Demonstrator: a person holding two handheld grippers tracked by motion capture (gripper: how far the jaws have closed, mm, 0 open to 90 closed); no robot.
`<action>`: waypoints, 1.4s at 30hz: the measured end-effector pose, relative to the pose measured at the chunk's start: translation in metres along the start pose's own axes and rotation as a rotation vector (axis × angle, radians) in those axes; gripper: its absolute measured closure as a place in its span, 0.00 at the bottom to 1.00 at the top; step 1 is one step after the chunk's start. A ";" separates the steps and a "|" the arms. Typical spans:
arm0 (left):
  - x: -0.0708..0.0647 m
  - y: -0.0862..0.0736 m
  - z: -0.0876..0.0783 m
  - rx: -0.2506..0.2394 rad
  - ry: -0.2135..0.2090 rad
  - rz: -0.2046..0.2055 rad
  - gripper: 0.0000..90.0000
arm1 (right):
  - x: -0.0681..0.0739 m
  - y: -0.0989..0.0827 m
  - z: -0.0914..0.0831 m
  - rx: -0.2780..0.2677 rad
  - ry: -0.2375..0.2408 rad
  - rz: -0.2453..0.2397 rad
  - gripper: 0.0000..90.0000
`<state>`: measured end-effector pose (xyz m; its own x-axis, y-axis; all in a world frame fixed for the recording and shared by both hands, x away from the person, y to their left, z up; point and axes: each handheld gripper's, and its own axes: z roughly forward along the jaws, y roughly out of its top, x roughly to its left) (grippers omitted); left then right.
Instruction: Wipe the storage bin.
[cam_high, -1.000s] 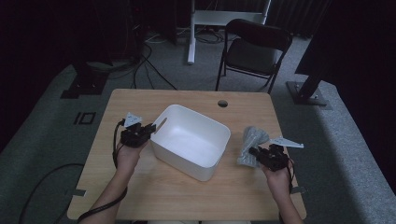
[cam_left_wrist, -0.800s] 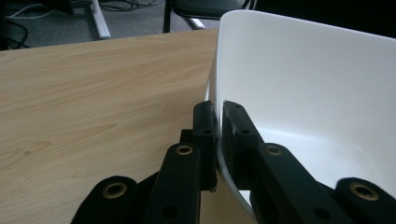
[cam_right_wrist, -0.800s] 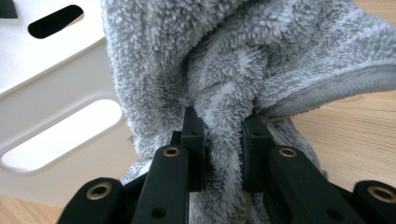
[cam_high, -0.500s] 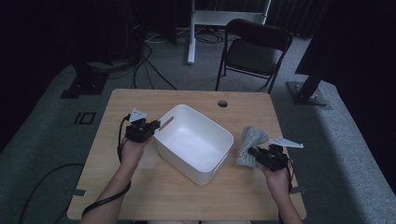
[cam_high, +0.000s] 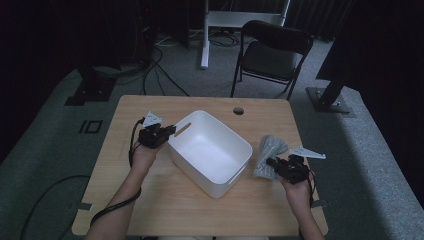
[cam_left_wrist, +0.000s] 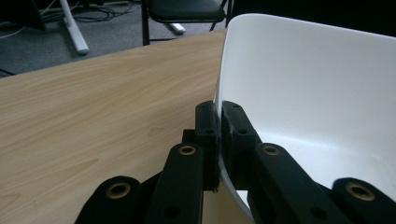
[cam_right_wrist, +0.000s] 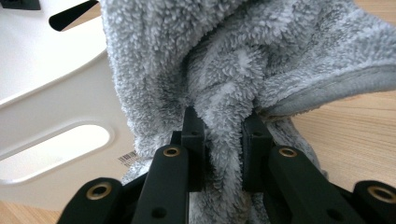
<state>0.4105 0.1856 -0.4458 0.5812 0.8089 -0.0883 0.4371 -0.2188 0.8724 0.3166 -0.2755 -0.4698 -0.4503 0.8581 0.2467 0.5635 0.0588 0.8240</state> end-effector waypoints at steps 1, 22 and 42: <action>0.001 0.000 0.001 0.000 -0.005 -0.003 0.95 | 0.000 0.000 0.000 0.000 0.000 0.000 0.84; -0.008 -0.001 -0.017 0.026 0.021 -0.012 0.81 | 0.014 0.003 -0.011 -0.014 0.029 -0.033 0.84; -0.015 0.001 -0.009 0.008 0.106 -0.039 0.93 | 0.046 0.007 -0.003 -0.021 0.111 -0.086 0.84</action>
<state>0.3962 0.1776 -0.4393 0.4881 0.8699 -0.0704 0.4636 -0.1901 0.8654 0.2974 -0.2367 -0.4513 -0.5705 0.7889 0.2286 0.5058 0.1181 0.8545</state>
